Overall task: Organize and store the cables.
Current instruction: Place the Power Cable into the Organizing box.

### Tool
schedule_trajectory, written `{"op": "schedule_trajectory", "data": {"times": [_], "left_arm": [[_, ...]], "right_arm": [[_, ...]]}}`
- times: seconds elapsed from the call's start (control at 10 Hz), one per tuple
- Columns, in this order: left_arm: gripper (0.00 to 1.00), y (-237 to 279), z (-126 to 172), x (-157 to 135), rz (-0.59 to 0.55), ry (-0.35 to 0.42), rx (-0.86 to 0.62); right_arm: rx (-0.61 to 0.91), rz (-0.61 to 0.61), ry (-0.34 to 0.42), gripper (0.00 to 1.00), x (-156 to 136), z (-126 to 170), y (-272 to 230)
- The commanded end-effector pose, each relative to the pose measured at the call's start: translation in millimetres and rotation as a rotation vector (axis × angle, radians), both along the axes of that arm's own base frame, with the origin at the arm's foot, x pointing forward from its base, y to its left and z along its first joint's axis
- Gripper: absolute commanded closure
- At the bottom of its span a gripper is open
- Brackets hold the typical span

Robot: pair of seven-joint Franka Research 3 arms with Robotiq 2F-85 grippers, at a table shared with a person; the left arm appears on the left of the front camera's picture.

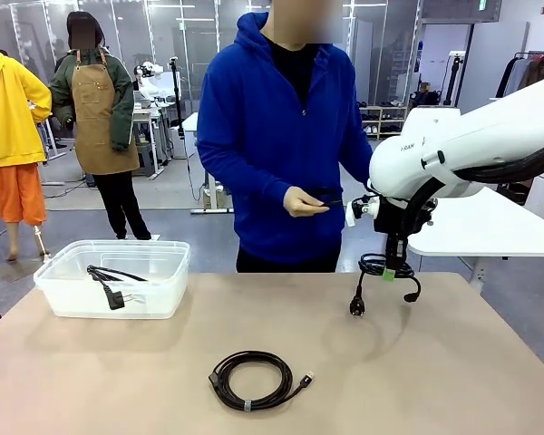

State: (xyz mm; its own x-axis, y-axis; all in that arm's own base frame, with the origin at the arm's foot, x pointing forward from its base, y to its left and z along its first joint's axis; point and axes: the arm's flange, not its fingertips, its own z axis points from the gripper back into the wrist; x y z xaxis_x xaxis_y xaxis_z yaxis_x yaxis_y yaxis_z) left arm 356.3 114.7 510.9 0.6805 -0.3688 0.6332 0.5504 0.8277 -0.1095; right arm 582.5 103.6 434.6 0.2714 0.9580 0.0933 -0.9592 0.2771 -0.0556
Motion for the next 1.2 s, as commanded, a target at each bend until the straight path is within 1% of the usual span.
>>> {"op": "schedule_trajectory", "data": {"times": [0.0, 0.1, 0.2, 0.3, 0.4, 0.5, 0.6, 0.8, 0.9, 1.1], "left_arm": [[0.0, -1, 1, -2, 0.007, 0.013, -0.001], [0.0, -1, 1, -2, 0.007, 0.013, -0.001], [0.0, -1, 1, -2, 0.007, 0.013, -0.001], [0.0, -1, 1, -2, 0.007, 0.013, -0.001], [0.0, -1, 1, -2, 0.007, 0.013, -0.001], [0.0, -1, 1, -2, 0.007, 0.013, -0.001], [0.0, -1, 1, -2, 0.007, 0.013, -0.001], [0.0, -1, 1, -2, 0.007, 0.013, -0.001], [0.0, -1, 1, -2, 0.007, 0.013, -0.001], [0.0, -1, 1, -2, 0.007, 0.013, -0.001]], "right_arm": [[0.002, 0.001, -0.01, 1.0, 4, 3, 1], [0.0, 0.0, 0.0, 0.81, 0, 0, 0], [-0.063, 0.057, -0.017, 0.81, 9, 17, 26], [-0.052, 0.186, -0.073, 0.81, 16, 40, 62], [-0.118, 0.267, -0.083, 0.81, 21, 59, 106], [-0.174, 0.327, -0.093, 0.81, 22, 72, 150], [-0.166, 0.338, -0.073, 0.81, 27, 76, 191], [-0.198, 0.395, -0.022, 0.81, 27, 63, 252], [-0.209, 0.412, -0.025, 0.81, 26, 59, 276], [-0.216, 0.408, -0.051, 0.81, 31, 60, 307]]}}
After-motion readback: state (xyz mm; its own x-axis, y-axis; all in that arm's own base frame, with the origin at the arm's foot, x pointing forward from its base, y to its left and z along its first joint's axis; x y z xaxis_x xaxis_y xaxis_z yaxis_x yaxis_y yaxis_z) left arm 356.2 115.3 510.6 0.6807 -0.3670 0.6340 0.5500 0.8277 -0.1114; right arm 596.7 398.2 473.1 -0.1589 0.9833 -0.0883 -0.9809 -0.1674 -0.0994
